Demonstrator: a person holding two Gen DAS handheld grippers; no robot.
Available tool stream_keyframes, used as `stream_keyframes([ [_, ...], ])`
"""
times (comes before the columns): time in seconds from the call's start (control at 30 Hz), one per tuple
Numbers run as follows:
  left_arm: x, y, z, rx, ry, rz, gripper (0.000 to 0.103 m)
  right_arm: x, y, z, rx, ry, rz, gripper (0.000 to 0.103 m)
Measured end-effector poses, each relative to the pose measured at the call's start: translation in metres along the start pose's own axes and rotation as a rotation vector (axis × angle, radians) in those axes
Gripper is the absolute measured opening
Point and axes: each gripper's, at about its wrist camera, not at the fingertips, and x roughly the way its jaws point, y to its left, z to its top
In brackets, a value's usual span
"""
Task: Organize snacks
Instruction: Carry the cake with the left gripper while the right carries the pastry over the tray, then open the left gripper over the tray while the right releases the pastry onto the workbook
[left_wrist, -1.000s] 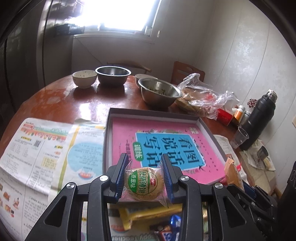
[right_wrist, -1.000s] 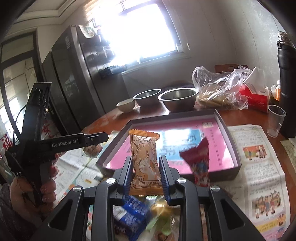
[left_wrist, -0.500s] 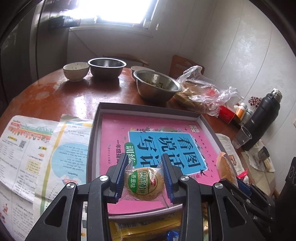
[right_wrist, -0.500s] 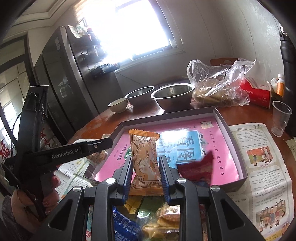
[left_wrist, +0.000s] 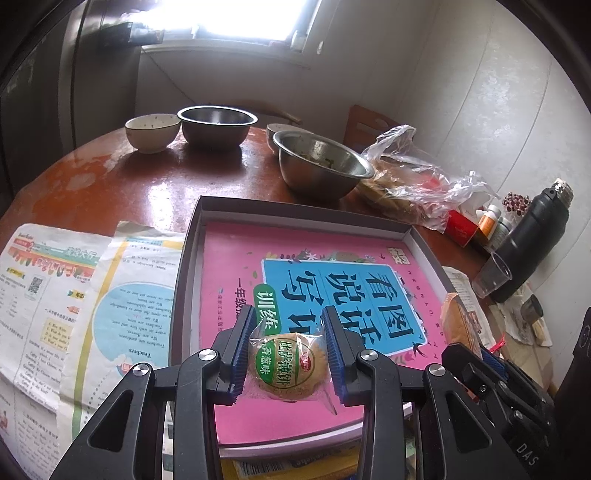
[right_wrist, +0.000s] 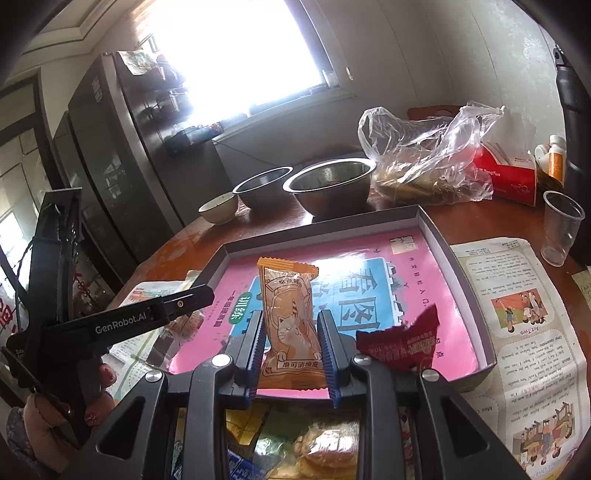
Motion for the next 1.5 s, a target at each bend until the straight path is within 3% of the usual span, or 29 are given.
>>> stream_keyframes([
  [0.57,0.020,0.005,-0.006,0.014,0.059,0.003,0.038,0.036,0.022,0.006,-0.128,0.098,-0.106,0.030],
  [1.5,0.024,0.003,-0.009,0.023,0.095,0.003,0.040,0.036,0.014,0.006,-0.127,0.116,-0.153,0.030],
])
